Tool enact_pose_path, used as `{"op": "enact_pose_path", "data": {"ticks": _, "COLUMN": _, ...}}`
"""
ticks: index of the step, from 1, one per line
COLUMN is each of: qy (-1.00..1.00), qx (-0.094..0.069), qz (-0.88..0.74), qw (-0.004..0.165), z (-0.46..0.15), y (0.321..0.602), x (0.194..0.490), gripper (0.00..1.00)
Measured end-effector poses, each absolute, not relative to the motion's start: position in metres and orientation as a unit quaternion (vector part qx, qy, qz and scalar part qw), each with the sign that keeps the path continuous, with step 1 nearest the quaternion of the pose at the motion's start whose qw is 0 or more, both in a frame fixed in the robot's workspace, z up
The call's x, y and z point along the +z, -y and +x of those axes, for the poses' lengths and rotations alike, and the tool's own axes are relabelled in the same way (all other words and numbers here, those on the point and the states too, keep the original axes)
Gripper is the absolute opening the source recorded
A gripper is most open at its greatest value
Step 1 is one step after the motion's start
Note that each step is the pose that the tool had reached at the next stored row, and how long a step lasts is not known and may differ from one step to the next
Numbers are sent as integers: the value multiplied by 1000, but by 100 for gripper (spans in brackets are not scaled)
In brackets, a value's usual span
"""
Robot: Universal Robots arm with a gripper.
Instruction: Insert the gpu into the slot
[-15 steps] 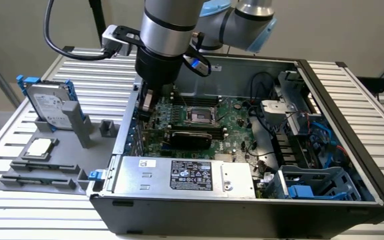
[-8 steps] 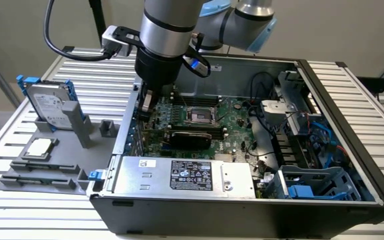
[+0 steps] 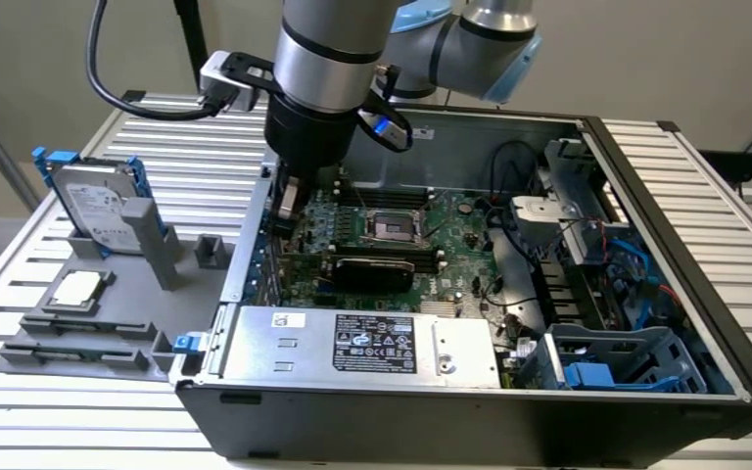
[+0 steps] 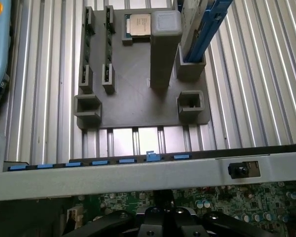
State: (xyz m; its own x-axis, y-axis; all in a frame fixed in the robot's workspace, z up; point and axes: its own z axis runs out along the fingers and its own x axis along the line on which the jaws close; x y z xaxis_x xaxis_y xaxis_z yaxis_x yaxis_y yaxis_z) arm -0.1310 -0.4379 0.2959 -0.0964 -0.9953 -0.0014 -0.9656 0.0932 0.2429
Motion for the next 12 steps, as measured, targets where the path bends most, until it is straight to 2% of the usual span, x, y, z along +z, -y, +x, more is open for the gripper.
{"op": "enact_pose_path", "data": {"ticks": 7, "qy": 735, "qx": -90, "qz": 668, "qw": 77, "z": -125, "y": 438, "x": 303, "gripper": 11}}
{"op": "enact_pose_path", "data": {"ticks": 12, "qy": 737, "qx": -69, "qz": 671, "qw": 51, "z": -123, "y": 438, "x": 303, "gripper": 11}}
